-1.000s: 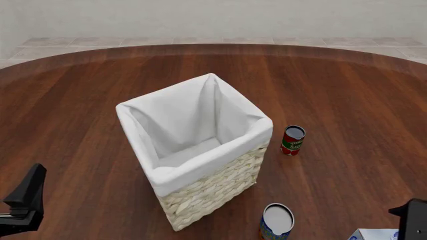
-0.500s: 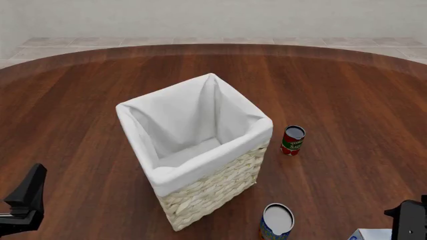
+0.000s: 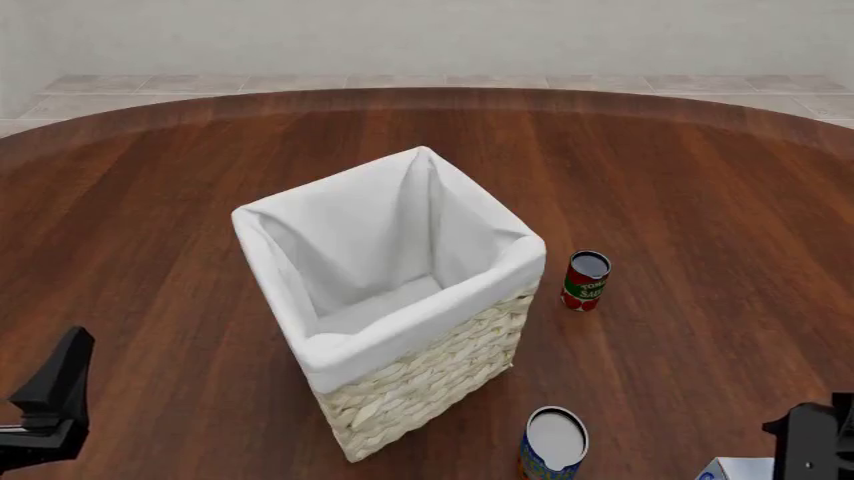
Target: Pick up the cream cheese box, and put it in the basket.
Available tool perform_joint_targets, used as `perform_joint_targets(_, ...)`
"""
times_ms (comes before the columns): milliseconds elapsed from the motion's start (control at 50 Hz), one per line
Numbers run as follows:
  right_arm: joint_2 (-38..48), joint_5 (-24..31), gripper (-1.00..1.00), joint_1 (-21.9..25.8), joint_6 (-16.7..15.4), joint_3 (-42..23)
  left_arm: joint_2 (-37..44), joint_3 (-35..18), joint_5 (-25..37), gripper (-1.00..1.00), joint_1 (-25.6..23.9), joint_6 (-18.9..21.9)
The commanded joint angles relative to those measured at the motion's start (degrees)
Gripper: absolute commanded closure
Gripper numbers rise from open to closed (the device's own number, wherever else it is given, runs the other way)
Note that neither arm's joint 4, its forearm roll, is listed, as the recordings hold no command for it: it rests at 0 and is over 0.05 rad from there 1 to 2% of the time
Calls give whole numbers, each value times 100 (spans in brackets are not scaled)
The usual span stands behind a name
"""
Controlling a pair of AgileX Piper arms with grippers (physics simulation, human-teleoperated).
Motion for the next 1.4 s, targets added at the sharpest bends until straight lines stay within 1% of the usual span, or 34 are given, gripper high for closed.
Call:
perform_joint_targets(20,87,-170,-100,-45,-72,146,86,1,-62,-100,6,16)
perform_joint_targets(180,201,-283,-100,21,7,203,155,1,-117,-100,17,25)
perform_joint_targets(620,404,-544,-100,-42,-54,346,280,2,-216,-100,5,36)
perform_joint_targets(720,436,-597,-100,-9,-21,369,309,2,-241,-100,8,39)
perform_joint_targets(920,333,-490,-100,-33,-46,438,339,3,-257,-100,7,48)
perform_joint_targets(940,325,-501,100,-39,-59,447,341,3,-259,-100,6,43)
perform_joint_targets(1060,296,-510,100,-56,-112,466,337,3,-257,-100,16,43)
perform_joint_targets(1220,328,-555,100,-53,-108,448,346,3,-265,-100,15,38)
perform_joint_targets(1320,217,-446,100,-52,-141,401,328,3,-252,-100,16,38)
perform_joint_targets(1360,280,-476,100,-37,-99,342,316,2,-246,-100,20,34)
perform_joint_targets(1400,271,-479,100,-50,-150,329,311,2,-242,-100,18,35)
